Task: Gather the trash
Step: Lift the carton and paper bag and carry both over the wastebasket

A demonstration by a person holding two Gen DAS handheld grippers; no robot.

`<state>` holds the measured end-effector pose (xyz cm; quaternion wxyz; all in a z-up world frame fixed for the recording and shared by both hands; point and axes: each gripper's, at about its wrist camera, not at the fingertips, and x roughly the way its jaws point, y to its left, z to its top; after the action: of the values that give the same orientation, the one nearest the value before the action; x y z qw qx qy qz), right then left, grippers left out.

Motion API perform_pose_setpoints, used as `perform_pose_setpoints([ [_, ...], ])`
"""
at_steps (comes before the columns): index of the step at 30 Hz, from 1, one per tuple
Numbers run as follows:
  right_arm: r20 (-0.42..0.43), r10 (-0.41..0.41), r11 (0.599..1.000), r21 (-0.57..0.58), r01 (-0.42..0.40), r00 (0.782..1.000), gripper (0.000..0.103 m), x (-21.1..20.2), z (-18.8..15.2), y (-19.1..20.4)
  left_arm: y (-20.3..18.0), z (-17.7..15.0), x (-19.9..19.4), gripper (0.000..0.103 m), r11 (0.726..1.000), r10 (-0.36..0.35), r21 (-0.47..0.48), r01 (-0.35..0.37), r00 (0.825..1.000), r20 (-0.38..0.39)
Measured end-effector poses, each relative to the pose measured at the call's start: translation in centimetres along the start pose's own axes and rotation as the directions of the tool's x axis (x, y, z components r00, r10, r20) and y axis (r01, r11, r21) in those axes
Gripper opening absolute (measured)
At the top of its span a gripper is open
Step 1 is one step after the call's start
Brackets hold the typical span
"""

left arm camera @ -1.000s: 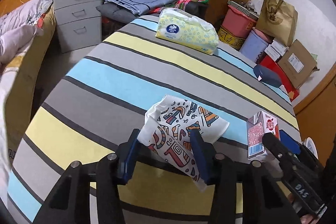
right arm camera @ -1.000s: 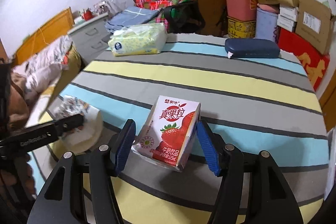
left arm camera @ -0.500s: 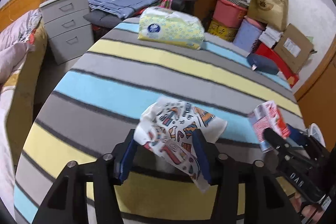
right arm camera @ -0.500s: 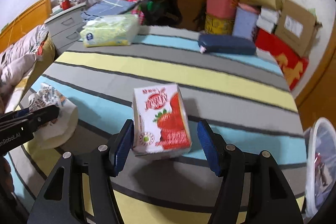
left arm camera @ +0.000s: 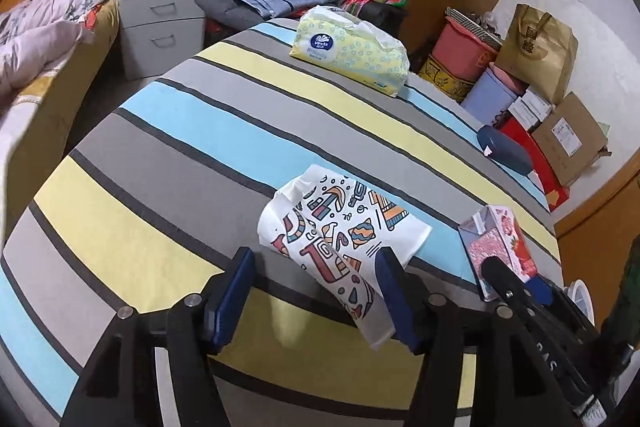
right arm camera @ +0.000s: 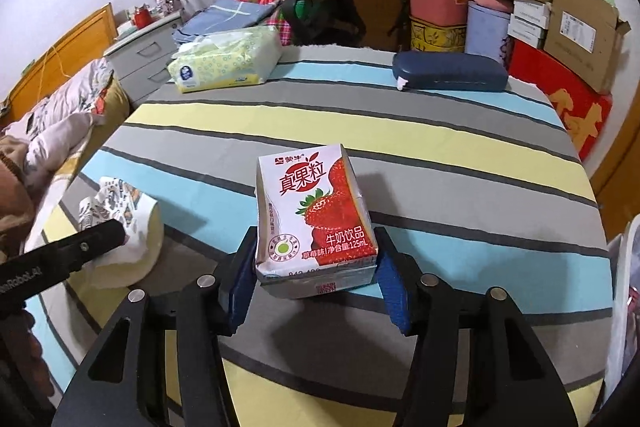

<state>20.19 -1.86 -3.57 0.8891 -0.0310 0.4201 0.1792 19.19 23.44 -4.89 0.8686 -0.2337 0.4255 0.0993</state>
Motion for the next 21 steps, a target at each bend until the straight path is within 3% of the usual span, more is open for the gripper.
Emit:
perform_pose_setpoints([
  [1,0.005,-0.008,1.000,0.000,0.008,1.000,0.055,-0.1,0.0,0.0,-0.2,0.1,0.2,0.062,1.000,-0.004,0.000,0.004,1.000,0.003],
  [5,0.016,-0.005,1.000,0.004,0.005,1.000,0.055,-0.6,-0.2,-0.2,-0.9,0.1,0.7,0.030,0.999,-0.009,0.050,0.010,1.000,-0.009],
  [10,0.049,-0.011,0.999,0.034,0.009,0.999,0.055,-2.0,-0.5,-1.2,-2.5,-0.2,0.0,0.017,0.991,-0.024,0.128,0.024,1.000,0.001],
  [17,0.072,-0.009,0.998,0.069,0.004,0.997,0.055,-3.4,-1.2,-2.4,-5.1,-1.3,-1.1,0.017,0.977,-0.075,0.200,0.073,0.997,0.001],
  [21,0.090,-0.018,0.995,0.097,0.010,0.996,0.055,-4.4,-1.7,-3.4,-6.8,-2.2,-2.1,0.017,0.964,-0.047,0.265,0.037,0.998,0.032],
])
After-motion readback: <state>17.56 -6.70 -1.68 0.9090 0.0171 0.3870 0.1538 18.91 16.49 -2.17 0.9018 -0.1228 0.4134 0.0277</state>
